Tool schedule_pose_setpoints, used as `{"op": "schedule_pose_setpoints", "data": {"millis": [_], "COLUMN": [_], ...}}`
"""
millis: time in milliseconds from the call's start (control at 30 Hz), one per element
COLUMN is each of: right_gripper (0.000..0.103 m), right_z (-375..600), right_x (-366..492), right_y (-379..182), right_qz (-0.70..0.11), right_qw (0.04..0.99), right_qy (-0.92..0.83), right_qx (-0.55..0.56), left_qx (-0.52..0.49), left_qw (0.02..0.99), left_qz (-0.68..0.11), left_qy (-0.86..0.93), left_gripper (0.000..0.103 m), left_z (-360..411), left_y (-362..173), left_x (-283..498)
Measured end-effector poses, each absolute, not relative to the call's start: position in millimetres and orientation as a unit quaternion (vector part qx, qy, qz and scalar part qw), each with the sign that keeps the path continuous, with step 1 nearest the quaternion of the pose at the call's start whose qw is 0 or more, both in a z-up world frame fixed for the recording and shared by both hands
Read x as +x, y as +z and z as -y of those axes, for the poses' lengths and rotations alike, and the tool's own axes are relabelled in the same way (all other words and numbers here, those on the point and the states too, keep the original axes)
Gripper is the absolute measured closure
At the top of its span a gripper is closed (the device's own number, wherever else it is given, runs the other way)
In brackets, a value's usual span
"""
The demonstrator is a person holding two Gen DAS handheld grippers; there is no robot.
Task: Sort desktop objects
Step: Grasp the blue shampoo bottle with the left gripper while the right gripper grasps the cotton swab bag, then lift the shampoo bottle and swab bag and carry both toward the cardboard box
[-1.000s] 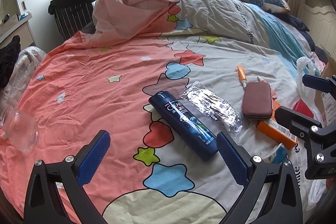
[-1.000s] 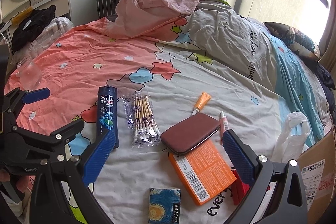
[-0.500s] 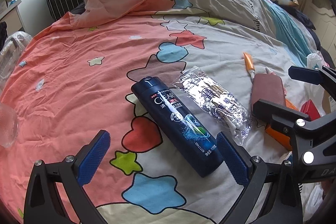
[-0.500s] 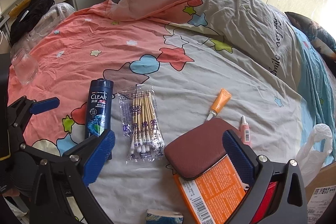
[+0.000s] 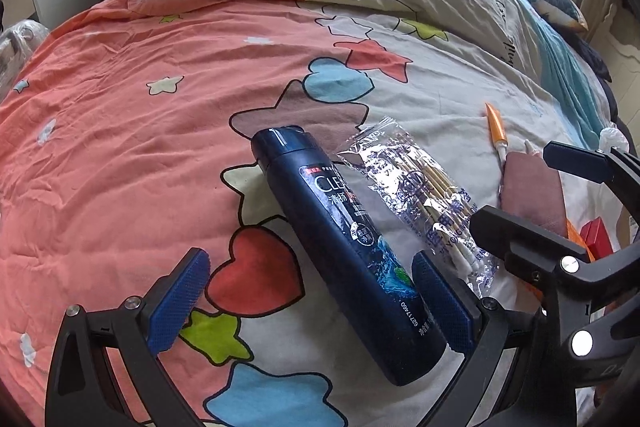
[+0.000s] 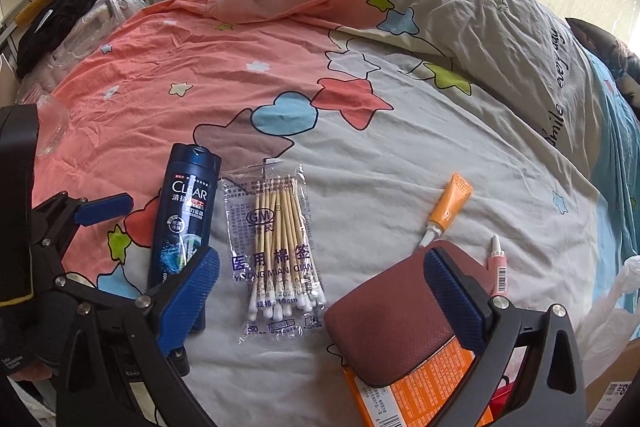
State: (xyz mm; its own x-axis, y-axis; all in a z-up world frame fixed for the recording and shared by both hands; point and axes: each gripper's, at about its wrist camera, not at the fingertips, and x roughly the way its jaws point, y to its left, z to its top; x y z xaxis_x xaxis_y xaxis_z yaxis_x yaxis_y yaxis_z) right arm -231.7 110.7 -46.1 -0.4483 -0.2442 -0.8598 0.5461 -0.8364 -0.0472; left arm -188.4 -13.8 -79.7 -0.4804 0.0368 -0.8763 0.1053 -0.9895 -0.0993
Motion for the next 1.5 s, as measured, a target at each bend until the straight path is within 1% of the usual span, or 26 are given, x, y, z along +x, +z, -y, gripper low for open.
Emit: {"op": "schedule_pose_setpoints", "data": {"millis": [167, 200, 233, 267, 300, 333, 600, 767, 900, 967, 1000, 1033, 1100, 1133, 1167, 1200, 1233, 1500], "right_gripper": [0.001, 0.001, 0.001, 0.001, 0.001, 0.001, 0.001, 0.001, 0.002, 0.007, 0.017, 0.03, 0.039, 0.052, 0.058, 0.07, 0.08, 0.083], "right_z": [-109.9, -109.9, -109.7, -109.2, -108.3, -107.3, -98.0, -88.0, -76.6, -72.0, -71.0, -70.5, -70.3, -71.6, -73.9, -76.4, -78.9, -84.8], "right_x": [-234.8, -234.8, -234.8, -234.5, -234.1, -233.7, -234.5, -235.6, -237.8, -239.4, -240.5, -240.9, -240.4, -240.3, -240.2, -240.3, -240.4, -222.2], "right_y": [-47.7, -47.2, -46.6, -46.3, -46.6, -47.2, -54.5, -62.3, -73.3, -80.0, -83.1, -84.8, -86.1, -85.1, -83.0, -81.3, -79.9, -60.3], "right_qz": [-0.155, -0.154, -0.154, -0.157, -0.16, -0.164, -0.169, -0.165, -0.16, -0.152, -0.144, -0.144, -0.153, -0.151, -0.145, -0.137, -0.129, -0.108], "right_qw": [0.239, 0.239, 0.239, 0.237, 0.235, 0.234, 0.236, 0.241, 0.247, 0.254, 0.26, 0.26, 0.25, 0.247, 0.245, 0.246, 0.248, 0.262], "right_qy": [-0.835, -0.835, -0.835, -0.836, -0.836, -0.836, -0.829, -0.821, -0.806, -0.796, -0.789, -0.787, -0.79, -0.792, -0.793, -0.793, -0.791, -0.795], "right_qx": [0.471, 0.471, 0.471, 0.469, 0.469, 0.468, 0.478, 0.491, 0.513, 0.529, 0.538, 0.541, 0.539, 0.538, 0.538, 0.541, 0.545, 0.537], "left_qx": [0.511, 0.51, 0.507, 0.504, 0.506, 0.508, 0.501, 0.487, 0.481, 0.482, 0.481, 0.481, 0.48, 0.48, 0.479, 0.479, 0.478, 0.467], "left_qw": [0.017, 0.013, 0.013, 0.012, 0.001, -0.003, -0.033, -0.037, -0.037, -0.038, -0.04, -0.041, -0.043, -0.043, -0.043, -0.044, -0.045, -0.045], "left_qz": [-0.076, -0.079, -0.076, -0.072, -0.068, -0.06, 0.002, 0.041, 0.056, 0.058, 0.058, 0.058, 0.053, 0.051, 0.05, 0.047, 0.045, 0.047], "left_qy": [-0.856, -0.857, -0.859, -0.86, -0.86, -0.859, -0.865, -0.872, -0.874, -0.873, -0.874, -0.874, -0.874, -0.875, -0.875, -0.876, -0.876, -0.882], "left_gripper": [0.0, 0.005, 0.018, 0.026, 0.046, 0.056, 0.065, 0.066, 0.067, 0.067, 0.067, 0.067, 0.067, 0.067, 0.067, 0.068, 0.068, 0.068], "left_z": [13.1, 13.9, 14.0, 14.0, 13.0, 11.5, 5.7, 4.5, 7.2, 9.1, 10.5, 11.9, 15.5, 17.2, 19.5, 22.0, 23.8, 26.8], "left_y": [-80.2, -79.2, -77.6, -76.0, -74.5, -73.9, -66.4, -60.5, -58.7, -59.5, -59.5, -59.5, -58.8, -58.2, -57.4, -56.4, -54.9, -44.3], "left_x": [-189.4, -188.8, -187.9, -186.9, -186.2, -185.8, -171.0, -160.6, -157.4, -156.2, -155.3, -154.3, -151.9, -150.9, -149.8, -148.7, -147.4, -137.8]}}
